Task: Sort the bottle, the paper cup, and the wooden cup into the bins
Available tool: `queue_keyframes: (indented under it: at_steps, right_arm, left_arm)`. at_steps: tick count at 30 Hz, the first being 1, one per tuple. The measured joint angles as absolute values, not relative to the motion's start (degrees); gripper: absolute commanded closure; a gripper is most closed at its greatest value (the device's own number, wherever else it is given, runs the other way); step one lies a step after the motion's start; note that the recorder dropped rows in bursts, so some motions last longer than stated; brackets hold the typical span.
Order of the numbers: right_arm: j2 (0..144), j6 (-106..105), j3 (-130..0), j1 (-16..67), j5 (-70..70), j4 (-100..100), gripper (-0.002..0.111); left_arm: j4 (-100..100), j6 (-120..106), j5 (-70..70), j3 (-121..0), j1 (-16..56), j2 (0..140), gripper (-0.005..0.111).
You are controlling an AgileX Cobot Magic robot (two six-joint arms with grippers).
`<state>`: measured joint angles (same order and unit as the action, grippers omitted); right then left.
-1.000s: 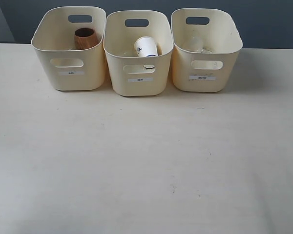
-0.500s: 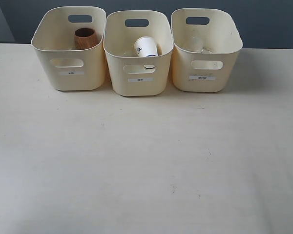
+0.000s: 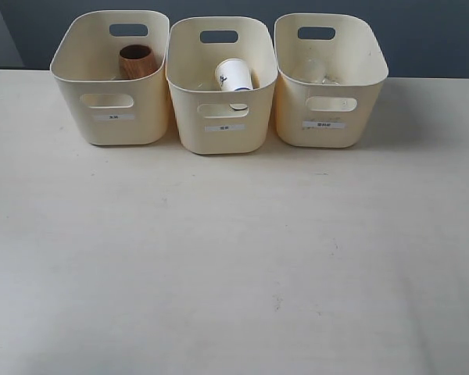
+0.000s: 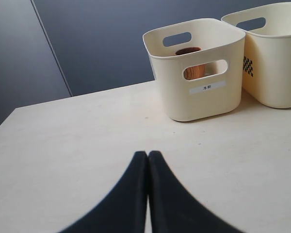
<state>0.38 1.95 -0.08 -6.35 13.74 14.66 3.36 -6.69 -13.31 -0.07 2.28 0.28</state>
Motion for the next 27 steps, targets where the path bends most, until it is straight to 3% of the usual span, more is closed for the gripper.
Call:
queue_keyframes:
  at_steps: [6,13,27]
  right_arm:
    - [0.4,-0.5,-0.1,-6.3,19.3,16.7,0.047]
    - [0.4,-22.5,-0.1,-6.3,21.3,14.0,0.047]
    - [0.4,-19.3,-0.1,-6.3,21.3,19.6,0.047]
  left_arm:
    - [3.4,-6.7,-13.3,-0.1,2.3,0.3,0.107]
    - [3.4,-6.7,-13.3,-0.1,2.3,0.3,0.107]
    - [3.4,-6.7,-13.3,-0.1,2.3,0.3,0.107]
